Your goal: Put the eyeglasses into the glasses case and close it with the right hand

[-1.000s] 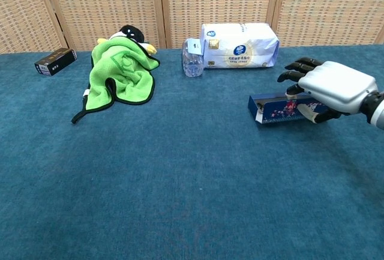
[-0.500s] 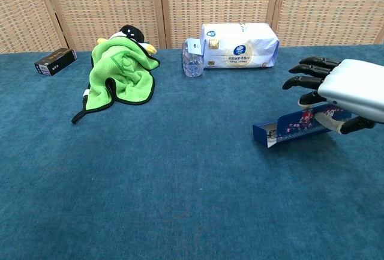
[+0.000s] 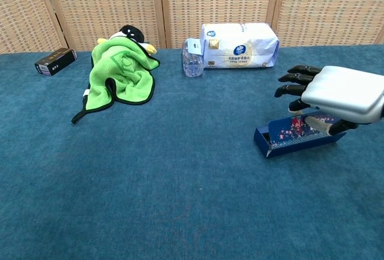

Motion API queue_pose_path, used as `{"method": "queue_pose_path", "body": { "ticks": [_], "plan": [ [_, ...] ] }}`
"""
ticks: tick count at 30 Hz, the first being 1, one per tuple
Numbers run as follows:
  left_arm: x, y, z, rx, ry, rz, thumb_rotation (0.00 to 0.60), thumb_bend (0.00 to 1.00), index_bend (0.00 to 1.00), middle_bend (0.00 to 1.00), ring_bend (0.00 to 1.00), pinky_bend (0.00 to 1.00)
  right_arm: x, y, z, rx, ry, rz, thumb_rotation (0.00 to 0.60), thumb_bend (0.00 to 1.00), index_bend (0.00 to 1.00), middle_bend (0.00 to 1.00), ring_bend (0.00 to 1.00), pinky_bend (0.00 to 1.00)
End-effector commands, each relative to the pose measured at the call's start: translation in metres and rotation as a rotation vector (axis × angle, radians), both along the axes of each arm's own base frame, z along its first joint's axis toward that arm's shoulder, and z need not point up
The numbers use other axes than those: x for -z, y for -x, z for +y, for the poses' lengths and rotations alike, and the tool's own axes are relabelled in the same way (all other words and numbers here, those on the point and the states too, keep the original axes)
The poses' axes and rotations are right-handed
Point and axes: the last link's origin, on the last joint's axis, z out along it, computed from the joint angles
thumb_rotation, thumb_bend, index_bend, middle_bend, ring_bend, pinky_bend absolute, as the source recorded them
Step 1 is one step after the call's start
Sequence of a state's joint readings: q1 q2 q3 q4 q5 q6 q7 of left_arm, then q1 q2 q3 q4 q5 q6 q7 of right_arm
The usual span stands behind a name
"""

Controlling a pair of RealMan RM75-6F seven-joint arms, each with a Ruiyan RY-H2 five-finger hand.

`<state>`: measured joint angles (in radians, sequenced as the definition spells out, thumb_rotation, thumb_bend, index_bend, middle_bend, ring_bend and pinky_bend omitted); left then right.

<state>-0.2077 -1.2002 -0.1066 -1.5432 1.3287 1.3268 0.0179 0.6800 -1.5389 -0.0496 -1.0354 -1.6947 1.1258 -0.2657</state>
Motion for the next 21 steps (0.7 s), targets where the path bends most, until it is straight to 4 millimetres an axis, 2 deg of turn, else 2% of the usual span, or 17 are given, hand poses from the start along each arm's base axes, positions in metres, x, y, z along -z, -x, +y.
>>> {"method": "queue_pose_path", "body": {
  "ticks": [1,21],
  "plan": [
    [0.0,0.0,0.0,0.001,0.0,0.0,0.6,0.01,0.0,0.0,0.0,0.0,0.001,0.0,-0.001,0.004,0.002,0.008,0.6,0.65,0.65,0.17,0.0,0.03],
    [0.001,0.0,0.0,-0.003,0.008,-0.002,0.6,0.01,0.0,0.0,0.0,0.0,0.014,-0.001,-0.013,0.021,0.01,0.044,0.6,0.61,0.64,0.17,0.0,0.03]
  ]
}}
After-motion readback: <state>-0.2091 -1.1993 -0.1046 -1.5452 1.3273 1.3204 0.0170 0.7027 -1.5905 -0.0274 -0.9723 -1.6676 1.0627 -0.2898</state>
